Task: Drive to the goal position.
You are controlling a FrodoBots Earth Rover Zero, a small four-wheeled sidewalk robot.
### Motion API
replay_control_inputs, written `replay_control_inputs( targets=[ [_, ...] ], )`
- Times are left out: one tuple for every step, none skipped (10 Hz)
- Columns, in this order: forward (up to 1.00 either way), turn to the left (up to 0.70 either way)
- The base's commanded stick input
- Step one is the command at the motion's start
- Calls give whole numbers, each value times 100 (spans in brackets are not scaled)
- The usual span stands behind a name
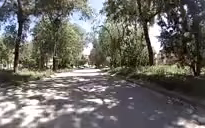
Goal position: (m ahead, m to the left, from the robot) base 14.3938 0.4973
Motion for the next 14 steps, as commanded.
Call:
replay_control_inputs(
  targets=[
    [70, 1],
    [70, 1],
    [70, 1],
    [70, 1],
    [70, 1],
    [70, 1],
    [70, 1],
    [70, 1],
    [70, 1],
    [70, 1],
    [70, 1],
    [70, 1],
    [70, 1],
    [70, 1]
  ],
)
